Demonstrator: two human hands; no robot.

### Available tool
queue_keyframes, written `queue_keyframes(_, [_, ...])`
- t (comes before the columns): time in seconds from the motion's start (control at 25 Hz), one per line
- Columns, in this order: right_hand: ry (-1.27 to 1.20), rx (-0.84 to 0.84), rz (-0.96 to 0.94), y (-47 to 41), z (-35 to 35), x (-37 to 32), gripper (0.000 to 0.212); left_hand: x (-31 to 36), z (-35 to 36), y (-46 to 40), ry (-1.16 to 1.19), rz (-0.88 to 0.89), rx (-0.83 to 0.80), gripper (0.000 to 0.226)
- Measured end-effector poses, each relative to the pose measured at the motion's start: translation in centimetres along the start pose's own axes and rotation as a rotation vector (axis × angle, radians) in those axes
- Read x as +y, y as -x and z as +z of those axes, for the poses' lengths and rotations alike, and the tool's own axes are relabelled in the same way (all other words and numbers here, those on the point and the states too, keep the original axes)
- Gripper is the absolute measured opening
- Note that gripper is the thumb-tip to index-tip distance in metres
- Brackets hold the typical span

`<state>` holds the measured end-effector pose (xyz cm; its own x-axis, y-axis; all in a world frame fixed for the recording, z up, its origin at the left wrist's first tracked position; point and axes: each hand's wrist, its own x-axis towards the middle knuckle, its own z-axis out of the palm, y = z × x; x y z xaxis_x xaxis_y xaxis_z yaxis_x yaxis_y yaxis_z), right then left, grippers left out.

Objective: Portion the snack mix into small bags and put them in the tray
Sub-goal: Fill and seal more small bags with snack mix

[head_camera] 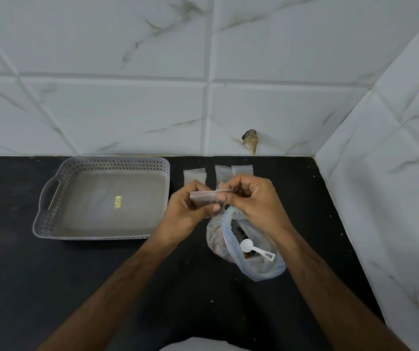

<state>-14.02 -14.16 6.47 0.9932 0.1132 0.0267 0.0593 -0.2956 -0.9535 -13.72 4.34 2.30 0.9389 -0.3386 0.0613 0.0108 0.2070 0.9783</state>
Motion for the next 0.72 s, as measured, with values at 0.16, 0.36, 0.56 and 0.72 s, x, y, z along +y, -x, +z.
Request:
queue_keyframes(0.16, [0.032, 0.024, -0.027, 0.19, 0.30, 0.00, 0.009, 0.38, 0.27, 0.05, -0.043, -0.068, -0.012, 0.027])
queue_keyframes(0.36, [0.107, 0.022, -0.033, 0.08, 0.09, -0.21, 0.010, 0.53, 0.29, 0.05, -0.053, -0.028, -0.011, 0.015])
queue_keyframes(0.56, [0.134, 0.044, -0.024, 0.26, -0.14, -0.33, 0.006, 0.65, -0.02, 0.26, -0.010, -0.012, 0.063, 0.011])
queue_keyframes(0.72, [0.163, 0.017, -0.032, 0.23, 0.07, -0.36, 0.004, 0.82, -0.05, 0.00, -0.063, 0.059, 0.100, 0.010])
